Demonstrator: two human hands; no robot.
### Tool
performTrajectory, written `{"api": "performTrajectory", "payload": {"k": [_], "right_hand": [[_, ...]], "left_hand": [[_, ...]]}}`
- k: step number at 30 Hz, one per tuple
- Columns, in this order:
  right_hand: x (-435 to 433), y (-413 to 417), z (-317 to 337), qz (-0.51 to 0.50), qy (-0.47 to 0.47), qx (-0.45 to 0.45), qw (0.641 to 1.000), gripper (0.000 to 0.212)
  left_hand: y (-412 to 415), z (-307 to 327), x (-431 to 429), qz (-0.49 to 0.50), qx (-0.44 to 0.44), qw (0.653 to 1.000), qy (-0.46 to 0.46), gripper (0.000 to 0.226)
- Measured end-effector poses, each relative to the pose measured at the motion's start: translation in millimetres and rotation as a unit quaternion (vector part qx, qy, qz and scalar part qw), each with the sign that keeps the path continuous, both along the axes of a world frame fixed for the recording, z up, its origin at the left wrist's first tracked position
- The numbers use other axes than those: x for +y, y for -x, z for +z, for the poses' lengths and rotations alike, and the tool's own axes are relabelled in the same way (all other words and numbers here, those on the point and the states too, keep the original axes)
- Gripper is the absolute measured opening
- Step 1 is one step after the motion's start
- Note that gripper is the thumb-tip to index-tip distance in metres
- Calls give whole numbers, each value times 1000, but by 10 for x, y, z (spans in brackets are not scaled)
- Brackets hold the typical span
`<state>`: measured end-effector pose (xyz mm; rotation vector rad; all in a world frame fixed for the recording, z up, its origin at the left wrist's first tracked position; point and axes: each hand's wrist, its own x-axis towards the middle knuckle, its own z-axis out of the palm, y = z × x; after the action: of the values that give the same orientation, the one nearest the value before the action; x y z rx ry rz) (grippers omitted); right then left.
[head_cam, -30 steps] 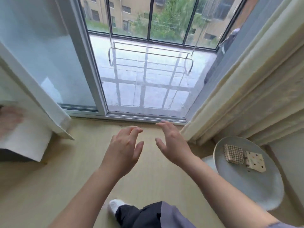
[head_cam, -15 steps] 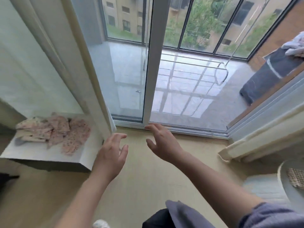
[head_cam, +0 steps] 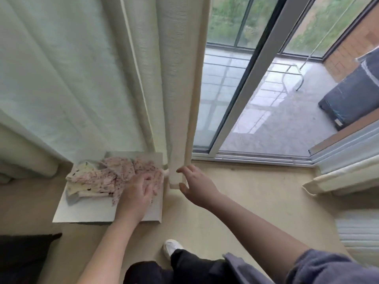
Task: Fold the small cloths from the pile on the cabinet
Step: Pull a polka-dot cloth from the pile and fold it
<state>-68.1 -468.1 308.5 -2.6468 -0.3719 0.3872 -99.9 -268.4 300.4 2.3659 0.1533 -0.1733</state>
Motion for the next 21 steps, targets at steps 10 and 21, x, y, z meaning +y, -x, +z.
{"api": "performTrajectory", "payload": {"k": [10,21], "right_hand": [[1764,-545,-836,5,61,94,994,41],[3206,-1164,-2864,77,-30,108,991,61]], "left_hand": [[-609,-982,1812,-44,108,991,-70,20],[-1645,-2966,3045,-38,22,968,-246,31]]}}
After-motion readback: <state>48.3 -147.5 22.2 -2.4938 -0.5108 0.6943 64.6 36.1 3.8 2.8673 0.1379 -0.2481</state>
